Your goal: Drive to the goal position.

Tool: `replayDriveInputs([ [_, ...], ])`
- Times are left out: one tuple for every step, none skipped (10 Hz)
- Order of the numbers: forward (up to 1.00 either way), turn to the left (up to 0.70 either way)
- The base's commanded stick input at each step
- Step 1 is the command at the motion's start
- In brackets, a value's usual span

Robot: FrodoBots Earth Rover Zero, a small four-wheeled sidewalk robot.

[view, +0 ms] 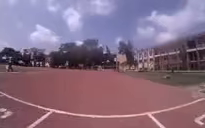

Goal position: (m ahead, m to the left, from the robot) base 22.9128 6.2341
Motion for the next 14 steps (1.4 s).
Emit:
replayDriveInputs([
  [0.70, 0.00],
  [0.70, 0.00],
  [0.70, 0.00],
  [0.70, 0.00],
  [0.70, 0.00],
  [0.70, 0.00],
  [0.70, 0.00],
  [0.70, 0.00],
  [0.70, 0.00],
  [0.70, 0.00],
  [0.70, 0.00],
  [0.70, 0.00],
  [0.70, 0.00],
  [0.70, 0.00],
])
